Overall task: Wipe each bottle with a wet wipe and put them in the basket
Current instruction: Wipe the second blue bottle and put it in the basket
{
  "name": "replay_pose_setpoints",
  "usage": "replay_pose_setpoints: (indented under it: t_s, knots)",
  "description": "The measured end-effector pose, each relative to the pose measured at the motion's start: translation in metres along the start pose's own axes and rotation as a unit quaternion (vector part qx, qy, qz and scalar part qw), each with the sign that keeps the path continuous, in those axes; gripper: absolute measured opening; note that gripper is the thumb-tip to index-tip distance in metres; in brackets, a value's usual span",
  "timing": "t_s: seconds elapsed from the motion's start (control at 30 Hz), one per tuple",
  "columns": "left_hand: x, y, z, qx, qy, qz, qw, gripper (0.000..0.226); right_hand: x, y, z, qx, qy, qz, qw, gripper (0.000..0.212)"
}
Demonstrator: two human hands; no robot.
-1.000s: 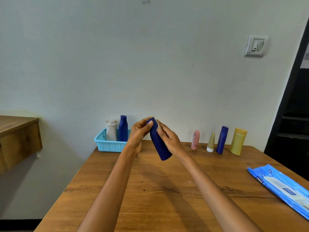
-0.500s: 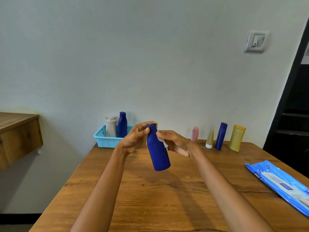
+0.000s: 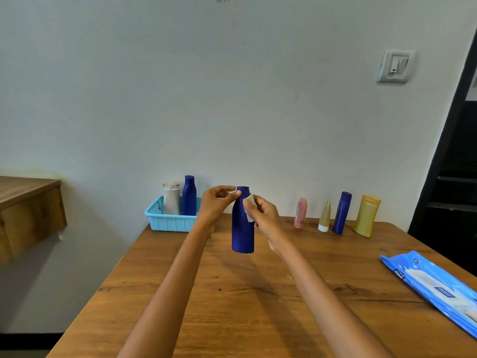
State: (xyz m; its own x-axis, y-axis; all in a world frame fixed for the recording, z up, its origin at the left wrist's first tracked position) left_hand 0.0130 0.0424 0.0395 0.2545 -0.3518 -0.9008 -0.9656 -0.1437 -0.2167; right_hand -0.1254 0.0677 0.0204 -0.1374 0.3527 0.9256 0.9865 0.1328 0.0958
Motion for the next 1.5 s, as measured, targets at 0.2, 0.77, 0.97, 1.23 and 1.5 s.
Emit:
replay_pose_setpoints:
  t_s: [0.2, 0.77, 0.97, 1.23, 1.5]
  knots:
    - [-0.017, 0.010, 0.009, -0.017, 0.007, -0.005, 1.000, 0.013, 0.003, -0.009, 0.000, -0.134, -0.095, 0.140, 0.976, 0.039]
    - [-0.005, -0.009, 0.003, -0.059, -0.058, 0.120, 0.989, 0.028, -0.015, 0.011, 0.009, -0.041, -0.135, 0.261, 0.955, 0.060]
    - [-0.001, -0.013, 0.005, -0.082, -0.077, 0.123, 0.986, 0.035, -0.002, 0.045, 0.025, -0.003, -0.189, 0.322, 0.927, 0.052]
    - [-0.003, -0.023, 0.003, -0.057, -0.087, 0.168, 0.980, 0.027, -0.017, 0.024, 0.026, -0.059, -0.161, 0.296, 0.940, 0.053]
    - [-0.003, -0.015, 0.003, -0.018, -0.102, 0.161, 0.981, 0.033, 0.023, 0.056, 0.012, -0.036, -0.218, 0.363, 0.905, 0.055]
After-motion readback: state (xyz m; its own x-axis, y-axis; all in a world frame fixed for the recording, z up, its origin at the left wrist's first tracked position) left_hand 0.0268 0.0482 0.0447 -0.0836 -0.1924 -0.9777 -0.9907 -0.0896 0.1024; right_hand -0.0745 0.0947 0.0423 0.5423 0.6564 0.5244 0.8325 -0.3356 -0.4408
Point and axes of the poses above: each hand's wrist, its own z-axis away from the middle knuckle, its own y-axis out of the palm, x = y × z, the point moved 9 cm from there along -z, towards the middle knuckle, and after that the axes turned 10 degrees about -z, right-handed, at the moved point
